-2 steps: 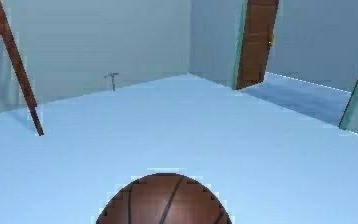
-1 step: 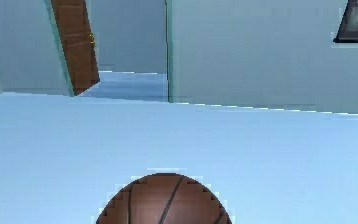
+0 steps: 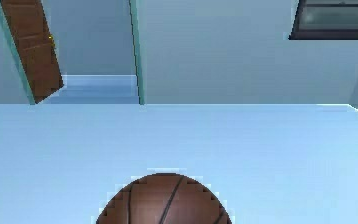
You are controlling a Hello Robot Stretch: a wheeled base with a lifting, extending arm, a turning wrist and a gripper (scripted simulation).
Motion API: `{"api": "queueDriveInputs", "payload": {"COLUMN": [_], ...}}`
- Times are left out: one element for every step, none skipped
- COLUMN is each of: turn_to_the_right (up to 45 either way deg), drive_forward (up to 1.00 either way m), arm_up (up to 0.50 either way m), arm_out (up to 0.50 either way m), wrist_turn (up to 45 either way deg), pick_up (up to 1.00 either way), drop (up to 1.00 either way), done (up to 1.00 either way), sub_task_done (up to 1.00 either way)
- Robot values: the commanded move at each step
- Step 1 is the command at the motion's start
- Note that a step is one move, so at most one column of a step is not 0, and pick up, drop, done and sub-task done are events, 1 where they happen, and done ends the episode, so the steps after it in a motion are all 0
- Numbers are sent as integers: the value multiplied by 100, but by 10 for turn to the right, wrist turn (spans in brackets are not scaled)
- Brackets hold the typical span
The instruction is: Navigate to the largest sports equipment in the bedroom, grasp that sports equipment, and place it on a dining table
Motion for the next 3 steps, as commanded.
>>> {"api": "queueDriveInputs", "payload": {"turn_to_the_right": [30, -450, -450], "drive_forward": [0, 0, 0], "arm_up": [0, 0, 0], "arm_out": [0, 0, 0], "wrist_turn": [0, 0, 0], "pick_up": [0, 0, 0], "drop": [0, 0, 0], "done": [0, 0, 0], "sub_task_done": [0, 0, 0]}}
